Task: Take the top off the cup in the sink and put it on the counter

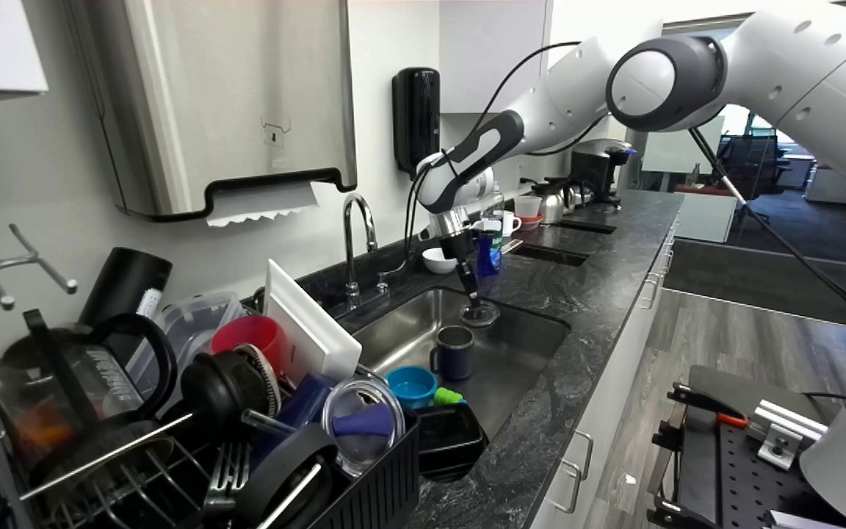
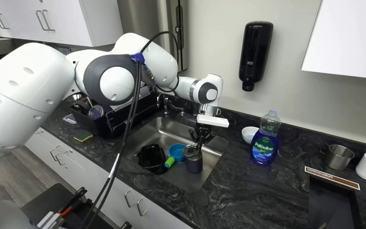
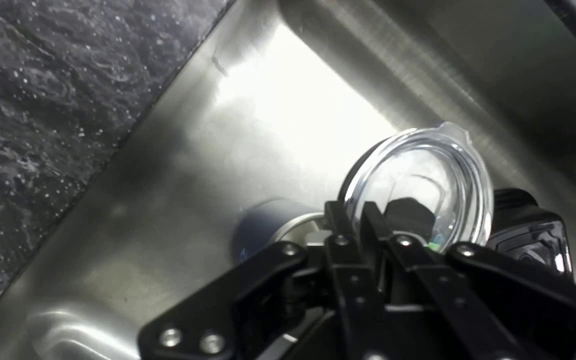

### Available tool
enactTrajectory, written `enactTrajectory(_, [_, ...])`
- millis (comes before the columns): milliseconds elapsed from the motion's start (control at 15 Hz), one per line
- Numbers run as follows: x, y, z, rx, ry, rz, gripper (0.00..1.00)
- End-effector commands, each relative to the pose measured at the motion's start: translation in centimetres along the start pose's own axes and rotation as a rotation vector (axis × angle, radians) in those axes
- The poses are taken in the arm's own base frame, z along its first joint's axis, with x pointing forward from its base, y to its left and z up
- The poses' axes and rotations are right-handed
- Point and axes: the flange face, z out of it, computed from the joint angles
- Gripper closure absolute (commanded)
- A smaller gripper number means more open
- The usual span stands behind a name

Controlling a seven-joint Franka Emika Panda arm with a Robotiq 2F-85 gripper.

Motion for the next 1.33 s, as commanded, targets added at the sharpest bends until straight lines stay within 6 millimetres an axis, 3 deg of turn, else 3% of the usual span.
enactTrajectory(0, [-1.8, -1.7, -0.7, -0.023, -0.001, -0.051, 0.97])
enactTrajectory(533, [-3.7, -5.3, -0.7, 0.071, 0.009, -0.005, 0.97])
enactTrajectory(933, [-3.5, -8.0, -0.9, 0.146, 0.055, 0.110, 0.97])
enactTrajectory(1267, [-3.8, -10.1, 0.3, 0.170, 0.059, 0.169, 0.97])
